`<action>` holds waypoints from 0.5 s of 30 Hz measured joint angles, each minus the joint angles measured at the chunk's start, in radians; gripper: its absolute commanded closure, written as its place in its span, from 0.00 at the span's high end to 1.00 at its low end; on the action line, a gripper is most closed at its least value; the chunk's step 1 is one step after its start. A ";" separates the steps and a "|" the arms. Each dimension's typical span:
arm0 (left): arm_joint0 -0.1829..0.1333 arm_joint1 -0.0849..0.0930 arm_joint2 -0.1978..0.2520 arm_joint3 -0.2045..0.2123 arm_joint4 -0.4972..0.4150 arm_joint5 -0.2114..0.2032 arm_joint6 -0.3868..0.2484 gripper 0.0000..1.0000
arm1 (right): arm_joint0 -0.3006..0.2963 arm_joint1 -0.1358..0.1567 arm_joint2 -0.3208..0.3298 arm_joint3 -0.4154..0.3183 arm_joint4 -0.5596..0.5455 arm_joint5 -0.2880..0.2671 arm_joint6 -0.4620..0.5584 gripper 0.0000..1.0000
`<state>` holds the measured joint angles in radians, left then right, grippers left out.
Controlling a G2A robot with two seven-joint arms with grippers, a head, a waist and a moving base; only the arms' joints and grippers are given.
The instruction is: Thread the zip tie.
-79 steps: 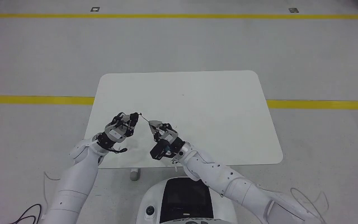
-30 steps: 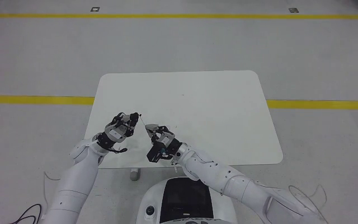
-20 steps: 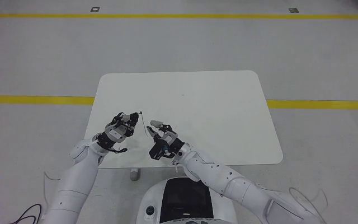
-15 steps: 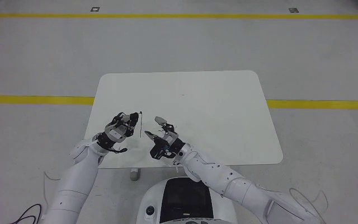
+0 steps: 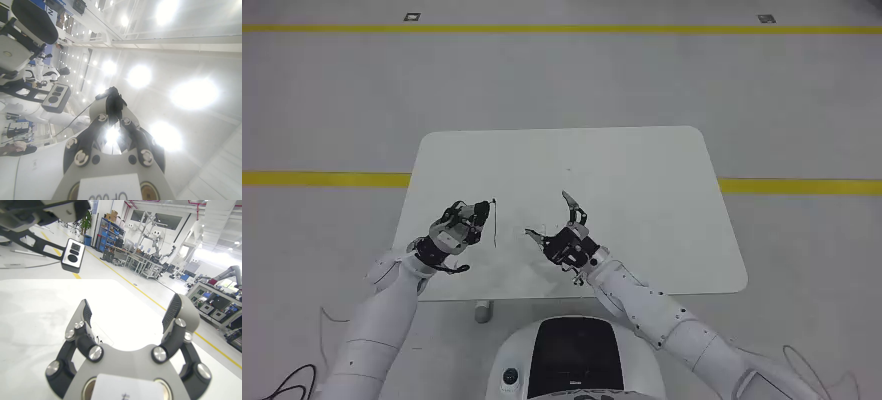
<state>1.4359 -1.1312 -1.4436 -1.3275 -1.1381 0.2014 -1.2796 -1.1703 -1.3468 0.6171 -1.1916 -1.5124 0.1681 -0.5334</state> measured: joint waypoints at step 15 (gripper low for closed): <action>0.018 0.002 0.001 -0.073 -0.046 0.039 -0.020 0.00 | -0.040 0.015 0.087 -0.020 0.071 -0.008 -0.011 1.00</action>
<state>1.4541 -1.1288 -1.4423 -1.4004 -1.1846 0.2400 -1.2999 -1.2104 -1.3319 0.7038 -1.2115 -1.4418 0.1602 -0.5440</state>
